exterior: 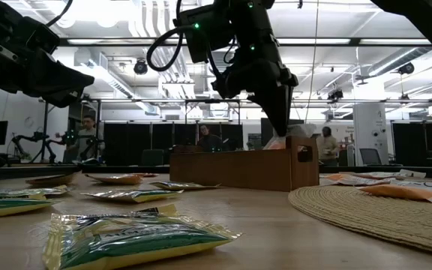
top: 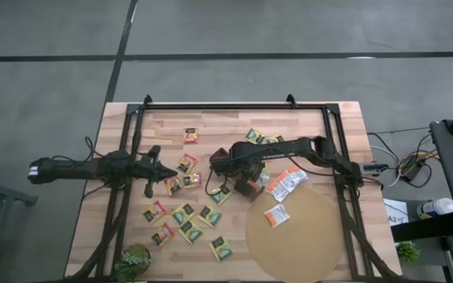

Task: Pick & Place Tea
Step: Put the white tea bag into the right section of the wooden organizer

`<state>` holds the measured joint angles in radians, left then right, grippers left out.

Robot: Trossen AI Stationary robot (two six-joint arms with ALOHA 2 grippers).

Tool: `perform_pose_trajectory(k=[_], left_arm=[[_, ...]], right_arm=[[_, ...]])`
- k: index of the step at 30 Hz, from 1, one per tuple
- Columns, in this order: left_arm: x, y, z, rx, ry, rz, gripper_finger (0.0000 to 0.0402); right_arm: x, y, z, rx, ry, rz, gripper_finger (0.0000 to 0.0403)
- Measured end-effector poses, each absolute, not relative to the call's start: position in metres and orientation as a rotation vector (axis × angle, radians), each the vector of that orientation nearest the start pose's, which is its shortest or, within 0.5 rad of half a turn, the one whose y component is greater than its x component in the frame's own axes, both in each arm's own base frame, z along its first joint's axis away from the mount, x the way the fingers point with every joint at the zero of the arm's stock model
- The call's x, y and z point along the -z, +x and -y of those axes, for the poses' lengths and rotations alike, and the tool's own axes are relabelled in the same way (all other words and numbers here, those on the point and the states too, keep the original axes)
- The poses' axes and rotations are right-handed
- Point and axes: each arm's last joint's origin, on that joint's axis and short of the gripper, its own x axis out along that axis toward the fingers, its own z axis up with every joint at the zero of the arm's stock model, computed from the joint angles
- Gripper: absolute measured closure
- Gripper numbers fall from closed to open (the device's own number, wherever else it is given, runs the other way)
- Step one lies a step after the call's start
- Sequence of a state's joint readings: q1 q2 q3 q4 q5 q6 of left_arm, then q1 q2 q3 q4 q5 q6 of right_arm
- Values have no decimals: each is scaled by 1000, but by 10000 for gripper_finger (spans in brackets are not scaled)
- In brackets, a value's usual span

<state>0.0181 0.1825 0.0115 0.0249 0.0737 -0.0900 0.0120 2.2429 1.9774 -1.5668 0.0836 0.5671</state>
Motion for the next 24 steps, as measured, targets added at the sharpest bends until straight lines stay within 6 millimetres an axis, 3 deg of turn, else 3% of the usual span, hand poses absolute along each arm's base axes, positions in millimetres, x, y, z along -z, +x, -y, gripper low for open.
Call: perform_pose_trajectory(k=[14,24], left_arm=[[-155,108,0,49,-97,-149,402],[-155,108,0,49,-97,-149,402]], right_arm=[[-210,411,-3,558,315,-1754,277],[-227,407,-4,552,328,-1710,255]])
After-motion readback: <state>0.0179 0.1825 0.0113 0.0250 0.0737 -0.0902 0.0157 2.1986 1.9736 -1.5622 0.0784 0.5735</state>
